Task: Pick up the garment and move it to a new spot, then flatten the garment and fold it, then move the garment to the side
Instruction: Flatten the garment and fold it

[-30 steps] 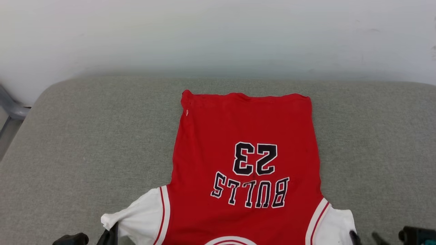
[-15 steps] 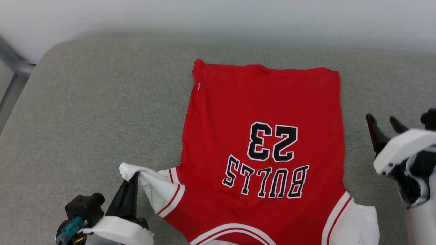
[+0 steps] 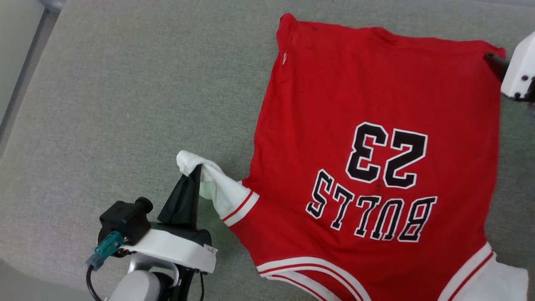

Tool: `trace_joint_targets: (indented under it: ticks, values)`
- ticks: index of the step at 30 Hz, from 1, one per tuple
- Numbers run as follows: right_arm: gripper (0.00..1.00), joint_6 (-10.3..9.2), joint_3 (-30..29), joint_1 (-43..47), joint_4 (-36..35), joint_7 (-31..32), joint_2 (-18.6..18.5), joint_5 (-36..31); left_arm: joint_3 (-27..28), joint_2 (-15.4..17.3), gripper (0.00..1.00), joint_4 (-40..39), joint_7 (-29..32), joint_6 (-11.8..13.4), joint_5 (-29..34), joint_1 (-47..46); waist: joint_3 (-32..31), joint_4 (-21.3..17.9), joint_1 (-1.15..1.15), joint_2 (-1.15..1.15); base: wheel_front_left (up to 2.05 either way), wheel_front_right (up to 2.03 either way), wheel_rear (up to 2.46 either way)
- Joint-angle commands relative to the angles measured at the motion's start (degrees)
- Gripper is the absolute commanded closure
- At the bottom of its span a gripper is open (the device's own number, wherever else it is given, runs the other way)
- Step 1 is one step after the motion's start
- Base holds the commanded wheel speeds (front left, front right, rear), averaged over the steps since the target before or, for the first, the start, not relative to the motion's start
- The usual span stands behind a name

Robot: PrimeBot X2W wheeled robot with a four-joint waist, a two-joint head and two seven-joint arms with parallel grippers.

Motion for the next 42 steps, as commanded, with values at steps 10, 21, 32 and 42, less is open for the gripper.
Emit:
trace_joint_targets:
  ticks: [10,21,32,42]
  values:
    - [0.0,-0.02,-3.52,-4.88,9.38,9.77,-0.16,-8.9,-1.11,-2.15,1.0,2.51,-1.85,-2.72,0.39,-4.78,7.59,4.82,-0.02,0.0,0.0,0.0,0.0]
    - [1.0,-0.03,-6.8,-3.83,11.23,19.01,1.19,-12.85,-0.6,-2.25,1.0,4.36,-2.52,-3.24,0.34,-4.33,5.16,4.21,-0.02,0.0,0.0,0.0,0.0]
    - [1.0,-0.04,0.6,0.54,3.71,16.93,-3.28,-7.51,-0.18,-0.82,1.0,7.62,-0.52,-1.94,-1.24,0.3,-6.94,1.0,-0.02,0.0,0.0,0.0,0.0]
    - [1.0,-0.04,1.63,25.45,-14.21,18.39,-5.44,4.64,1.41,1.58,1.0,8.21,2.07,1.53,-2.16,6.96,-16.95,-4.34,-0.02,0.0,0.0,0.0,0.0]
